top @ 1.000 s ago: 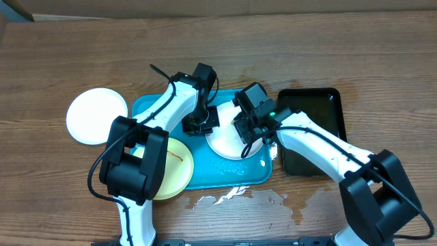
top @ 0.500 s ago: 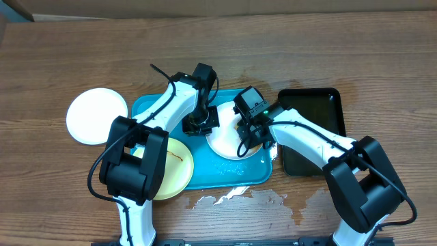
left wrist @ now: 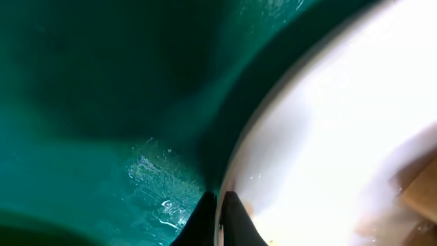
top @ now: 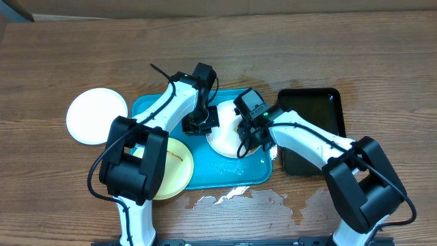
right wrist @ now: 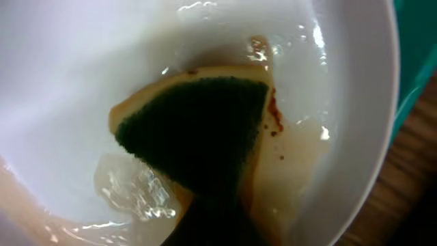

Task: Clean dirty plates on tray and stack at the side
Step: 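Scrub the white plate with the sponge while the left gripper holds it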

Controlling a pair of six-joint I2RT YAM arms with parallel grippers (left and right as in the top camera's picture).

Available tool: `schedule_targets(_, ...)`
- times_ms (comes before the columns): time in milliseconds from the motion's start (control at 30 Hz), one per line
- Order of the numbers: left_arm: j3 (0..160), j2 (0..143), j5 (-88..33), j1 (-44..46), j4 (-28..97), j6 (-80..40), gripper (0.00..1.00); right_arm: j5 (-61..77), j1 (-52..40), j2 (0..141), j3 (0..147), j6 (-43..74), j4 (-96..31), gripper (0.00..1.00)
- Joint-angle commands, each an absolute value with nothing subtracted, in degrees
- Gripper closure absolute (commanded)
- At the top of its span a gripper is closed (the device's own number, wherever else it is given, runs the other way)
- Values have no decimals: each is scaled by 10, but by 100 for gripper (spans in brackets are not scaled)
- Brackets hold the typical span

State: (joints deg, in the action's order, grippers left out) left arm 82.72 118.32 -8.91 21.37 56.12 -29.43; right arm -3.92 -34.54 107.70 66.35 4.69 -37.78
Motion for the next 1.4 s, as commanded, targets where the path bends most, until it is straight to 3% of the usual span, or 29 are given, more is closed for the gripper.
schedule_targets(0, 830, 1196, -53, 214, 566, -285, 96, -81, -344, 1074, 627, 51, -345, 96)
schedule_targets(433, 830, 1196, -38, 214, 574, -228, 96, -124, -327, 1074, 592, 44, -252, 96)
schedule_targets(733, 830, 1196, -38, 214, 578, -222, 96, -8, -279, 1074, 592, 10, -245, 96)
schedule_targets(1367, 817, 1197, -39, 214, 571, -192, 96, 3, -278, 1075, 592, -20, -181, 96)
